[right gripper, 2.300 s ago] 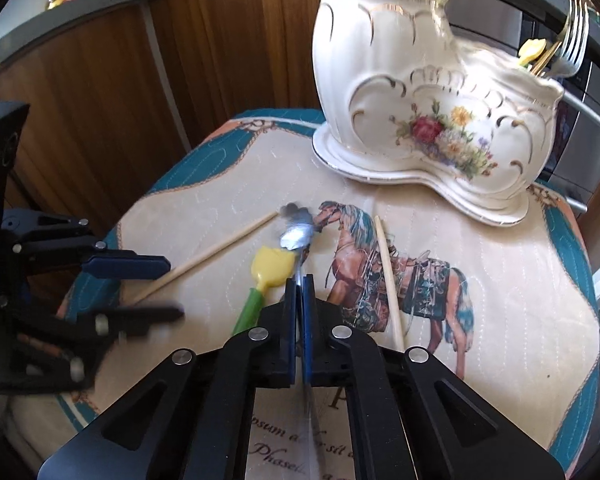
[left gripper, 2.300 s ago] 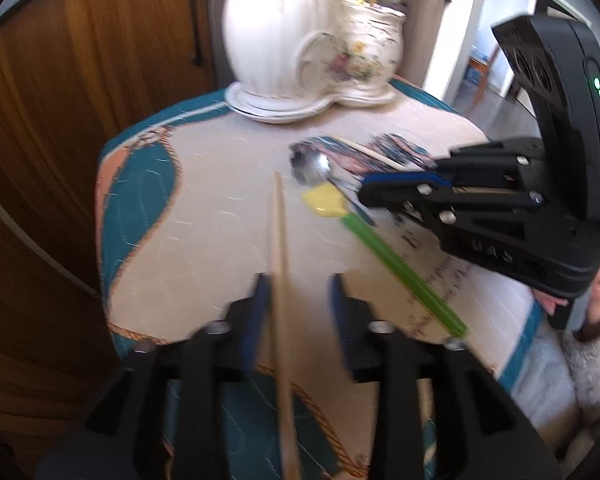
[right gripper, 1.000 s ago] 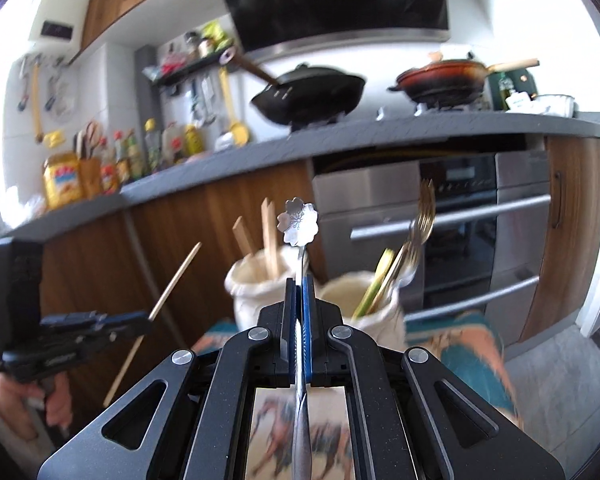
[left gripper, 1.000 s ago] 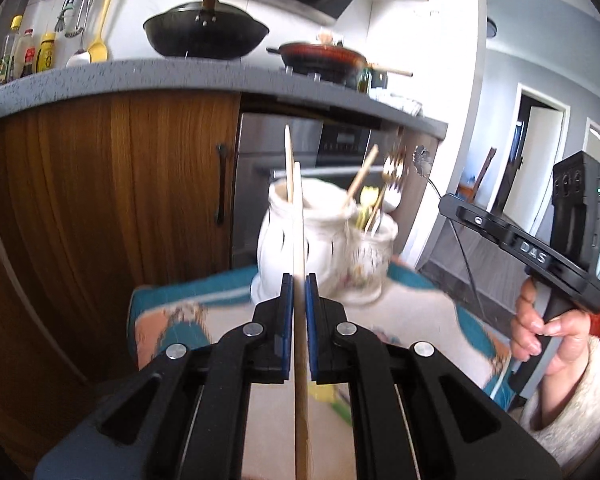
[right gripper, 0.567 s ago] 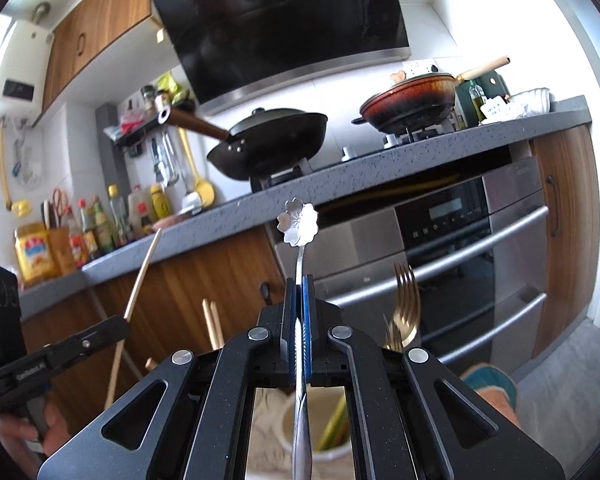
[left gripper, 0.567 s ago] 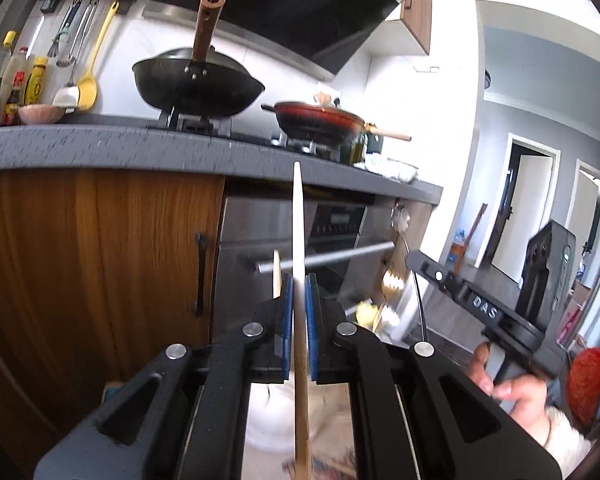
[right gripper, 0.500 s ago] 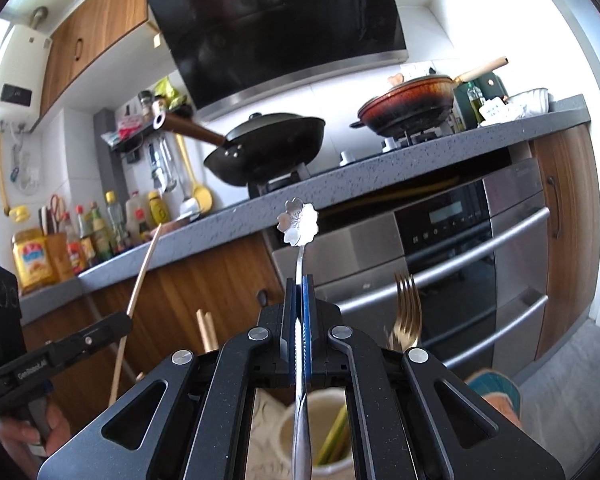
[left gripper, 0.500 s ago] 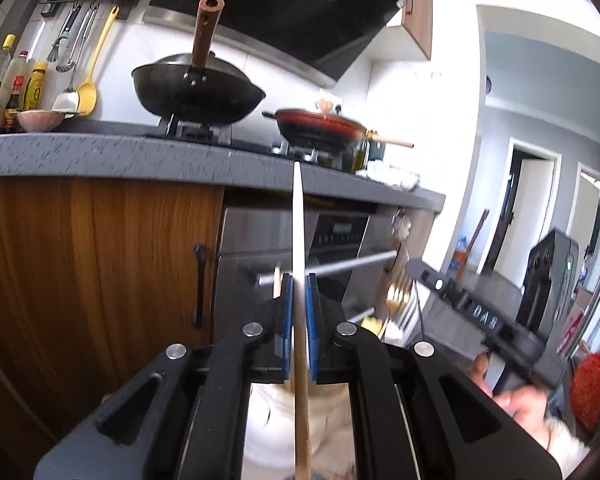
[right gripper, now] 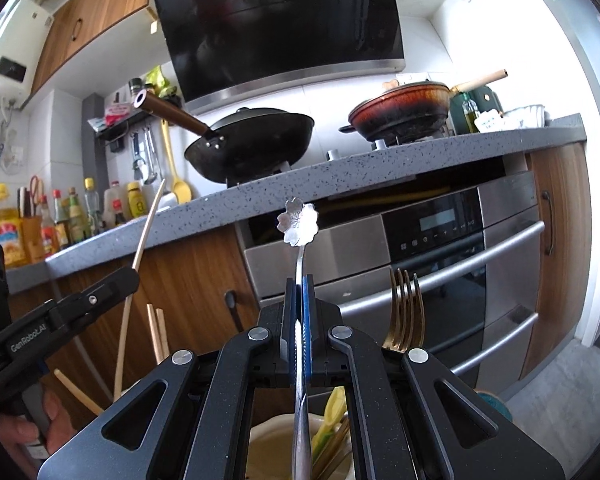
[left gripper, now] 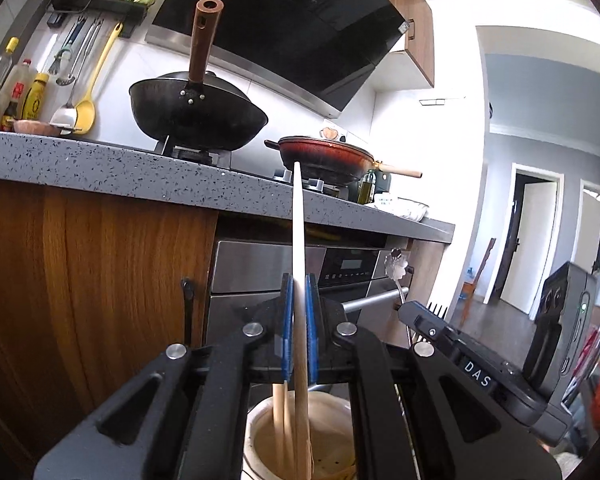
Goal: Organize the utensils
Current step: 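Drop the chopstick in the larger pot while the right tool drops the spoon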
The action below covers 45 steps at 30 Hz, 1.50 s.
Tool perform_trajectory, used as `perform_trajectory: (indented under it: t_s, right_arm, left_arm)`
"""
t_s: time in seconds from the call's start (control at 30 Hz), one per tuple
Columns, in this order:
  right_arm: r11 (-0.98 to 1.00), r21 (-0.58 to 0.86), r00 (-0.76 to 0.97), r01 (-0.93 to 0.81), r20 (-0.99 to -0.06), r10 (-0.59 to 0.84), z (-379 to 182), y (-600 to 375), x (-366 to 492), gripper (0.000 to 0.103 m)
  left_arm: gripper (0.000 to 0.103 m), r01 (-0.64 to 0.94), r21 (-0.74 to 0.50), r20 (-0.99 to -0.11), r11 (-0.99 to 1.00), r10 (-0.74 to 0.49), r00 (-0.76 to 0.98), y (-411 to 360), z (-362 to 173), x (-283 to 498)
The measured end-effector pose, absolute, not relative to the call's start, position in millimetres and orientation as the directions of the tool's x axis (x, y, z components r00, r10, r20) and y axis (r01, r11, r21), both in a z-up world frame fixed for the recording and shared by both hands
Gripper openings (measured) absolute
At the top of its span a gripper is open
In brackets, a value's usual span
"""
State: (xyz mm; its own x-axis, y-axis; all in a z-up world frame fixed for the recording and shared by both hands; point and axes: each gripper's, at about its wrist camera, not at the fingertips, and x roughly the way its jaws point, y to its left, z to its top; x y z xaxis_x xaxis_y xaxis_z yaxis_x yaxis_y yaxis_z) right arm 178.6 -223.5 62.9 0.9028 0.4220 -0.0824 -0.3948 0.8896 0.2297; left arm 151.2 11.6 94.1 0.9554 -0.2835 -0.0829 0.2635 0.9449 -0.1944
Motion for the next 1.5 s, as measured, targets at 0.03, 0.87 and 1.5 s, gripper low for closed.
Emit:
perform_trajectory:
  t_s: [0.03, 0.87, 1.5]
  right_arm:
    - [0.891, 0.219, 0.902, -0.397, -0.083, 0.423, 61.3, -221.1, 178.9, 0.004]
    - [0.914, 0.119, 0.892, -0.388, -0.202, 0.405, 43.2, -215.4, 141.3, 0.002]
    - [0.91, 0.113, 0.867, -0.398, -0.279, 0.413, 24.7, -210.2, 129.6, 0.013]
  left_arm:
    - [0.006, 0.265, -0.19, -0.081, 0.945, -0.284, 0.955, 11.4, 92.7, 150.0]
    - [0.006, 0.234, -0.182, -0.253, 0.955, -0.275, 0.927, 21.4, 54.2, 105.9]
    - [0.009, 0.203, -0.179, -0.269, 0.963, -0.246, 0.931, 30.5, 53.3, 102.0]
